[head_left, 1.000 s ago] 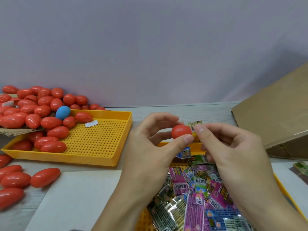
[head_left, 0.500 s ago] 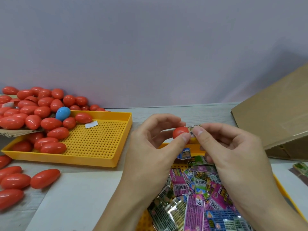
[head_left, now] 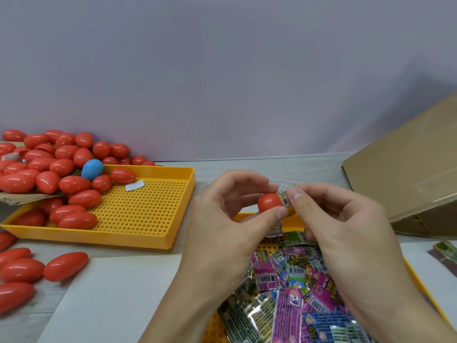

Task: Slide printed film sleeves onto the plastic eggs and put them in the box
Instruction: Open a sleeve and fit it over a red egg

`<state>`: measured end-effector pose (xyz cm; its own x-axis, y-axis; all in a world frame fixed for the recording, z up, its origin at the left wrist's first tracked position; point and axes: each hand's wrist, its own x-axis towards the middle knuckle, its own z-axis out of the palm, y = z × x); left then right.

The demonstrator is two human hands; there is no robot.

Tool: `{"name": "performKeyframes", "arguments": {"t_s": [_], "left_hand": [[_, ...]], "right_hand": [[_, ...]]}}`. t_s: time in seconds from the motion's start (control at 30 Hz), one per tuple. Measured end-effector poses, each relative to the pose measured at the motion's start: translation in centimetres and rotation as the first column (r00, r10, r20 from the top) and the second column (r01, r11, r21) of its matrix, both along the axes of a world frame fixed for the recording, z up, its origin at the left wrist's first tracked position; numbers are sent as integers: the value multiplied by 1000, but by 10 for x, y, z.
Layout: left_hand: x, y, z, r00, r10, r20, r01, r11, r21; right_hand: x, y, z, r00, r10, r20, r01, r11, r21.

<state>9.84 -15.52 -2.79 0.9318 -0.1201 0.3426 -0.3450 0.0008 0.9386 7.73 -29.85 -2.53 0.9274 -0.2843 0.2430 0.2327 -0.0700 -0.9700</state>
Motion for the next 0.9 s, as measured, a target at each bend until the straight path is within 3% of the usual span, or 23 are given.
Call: {"name": "performKeyframes", "arguments": {"t_s": [0.43,0.53,0.63,0.77,0.9], "left_hand": [[-1,-1,0,999,44,3,-44,999,-1],[1,0,-1,999,49,-8,-49,996,-79],[2,0,-1,998,58,-6,-58,992,-113],[1,0,-1,999,39,4,-38,995,-93],[0,-2,-2,1000,0,15,0,999,-50]], "right_hand": [[-2,3,-2,998,-9,56,22,974,-224],[-3,3,-5,992,-49,119,100,873,-478],[-4,6,-7,990,-41,137,117,778,-617],[-4,10,-9,987,-72,140,151,689,-708],[-2,11,-7,970,-142,197,241,680,-693]]}}
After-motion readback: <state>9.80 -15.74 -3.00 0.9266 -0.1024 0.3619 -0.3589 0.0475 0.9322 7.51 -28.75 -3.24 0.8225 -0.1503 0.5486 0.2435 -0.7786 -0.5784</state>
